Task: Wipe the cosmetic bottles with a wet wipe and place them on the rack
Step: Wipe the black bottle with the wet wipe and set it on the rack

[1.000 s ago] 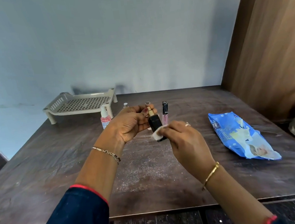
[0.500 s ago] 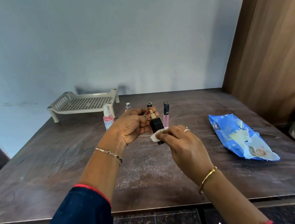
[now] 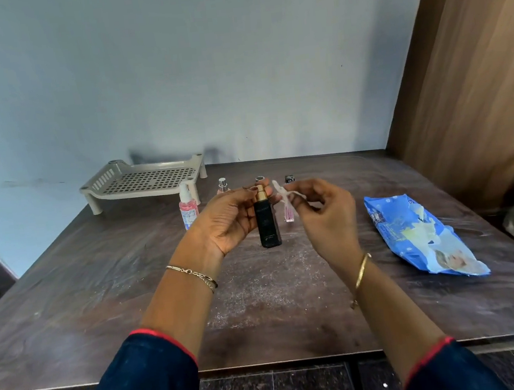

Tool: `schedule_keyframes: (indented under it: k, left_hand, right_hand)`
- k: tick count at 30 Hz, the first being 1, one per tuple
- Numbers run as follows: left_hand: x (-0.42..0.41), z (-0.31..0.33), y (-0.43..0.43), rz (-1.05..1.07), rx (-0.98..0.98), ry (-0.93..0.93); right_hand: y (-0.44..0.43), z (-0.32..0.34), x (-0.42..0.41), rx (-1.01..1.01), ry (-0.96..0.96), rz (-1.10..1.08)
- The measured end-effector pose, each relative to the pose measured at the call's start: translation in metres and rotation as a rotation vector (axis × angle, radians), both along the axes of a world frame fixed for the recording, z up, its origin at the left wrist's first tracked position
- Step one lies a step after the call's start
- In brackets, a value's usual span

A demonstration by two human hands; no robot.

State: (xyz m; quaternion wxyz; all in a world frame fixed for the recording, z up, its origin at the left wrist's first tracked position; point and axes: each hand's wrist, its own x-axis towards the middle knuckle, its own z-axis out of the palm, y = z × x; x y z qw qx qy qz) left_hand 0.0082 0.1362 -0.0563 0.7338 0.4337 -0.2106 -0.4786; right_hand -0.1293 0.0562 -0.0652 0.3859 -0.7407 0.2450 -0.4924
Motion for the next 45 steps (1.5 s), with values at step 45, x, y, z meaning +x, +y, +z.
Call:
schedule_keyframes:
  k: [45]
  left_hand:
    - [-0.014, -0.008, 0.0, 0.036, -0.354, 0.239]
  right_hand:
    - [0.042, -0.014, 0.017, -0.595, 0.084, -0.103]
